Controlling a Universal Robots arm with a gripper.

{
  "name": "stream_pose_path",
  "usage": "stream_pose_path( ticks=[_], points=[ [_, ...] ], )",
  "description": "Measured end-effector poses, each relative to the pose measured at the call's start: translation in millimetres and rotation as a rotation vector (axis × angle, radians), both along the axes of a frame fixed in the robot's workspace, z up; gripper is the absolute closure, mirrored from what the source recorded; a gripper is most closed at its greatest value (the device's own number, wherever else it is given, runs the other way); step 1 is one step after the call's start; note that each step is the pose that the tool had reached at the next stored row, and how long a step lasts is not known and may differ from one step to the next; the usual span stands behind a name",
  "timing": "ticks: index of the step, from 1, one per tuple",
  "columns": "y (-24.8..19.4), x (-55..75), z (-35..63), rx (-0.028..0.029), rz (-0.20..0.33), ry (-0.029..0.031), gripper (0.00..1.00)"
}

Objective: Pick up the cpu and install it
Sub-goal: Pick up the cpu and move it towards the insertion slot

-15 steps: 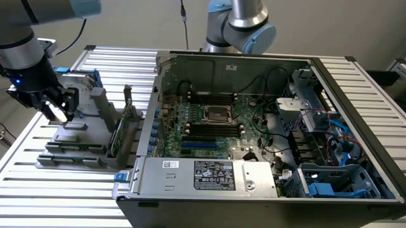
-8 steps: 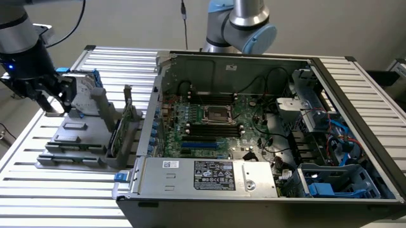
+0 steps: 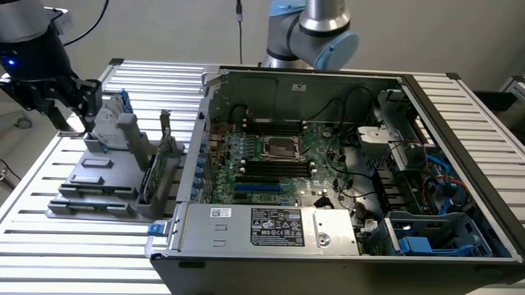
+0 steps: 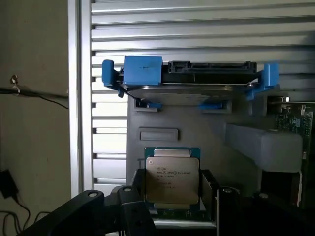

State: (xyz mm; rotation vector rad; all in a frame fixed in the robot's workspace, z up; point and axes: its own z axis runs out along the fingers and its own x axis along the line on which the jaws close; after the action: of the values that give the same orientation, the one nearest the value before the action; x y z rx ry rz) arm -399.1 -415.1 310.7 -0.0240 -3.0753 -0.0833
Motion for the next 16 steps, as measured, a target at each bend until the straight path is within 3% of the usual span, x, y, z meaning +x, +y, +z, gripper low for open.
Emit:
stream_pose_path(
  ticks=[11,16],
  points=[
    [0.0,48.1,49.2,0.0057,0.001,0.0017,0.46],
    [0.0,70.4,57.9,0.0121,0.001,0.0019,0.46]
  ],
)
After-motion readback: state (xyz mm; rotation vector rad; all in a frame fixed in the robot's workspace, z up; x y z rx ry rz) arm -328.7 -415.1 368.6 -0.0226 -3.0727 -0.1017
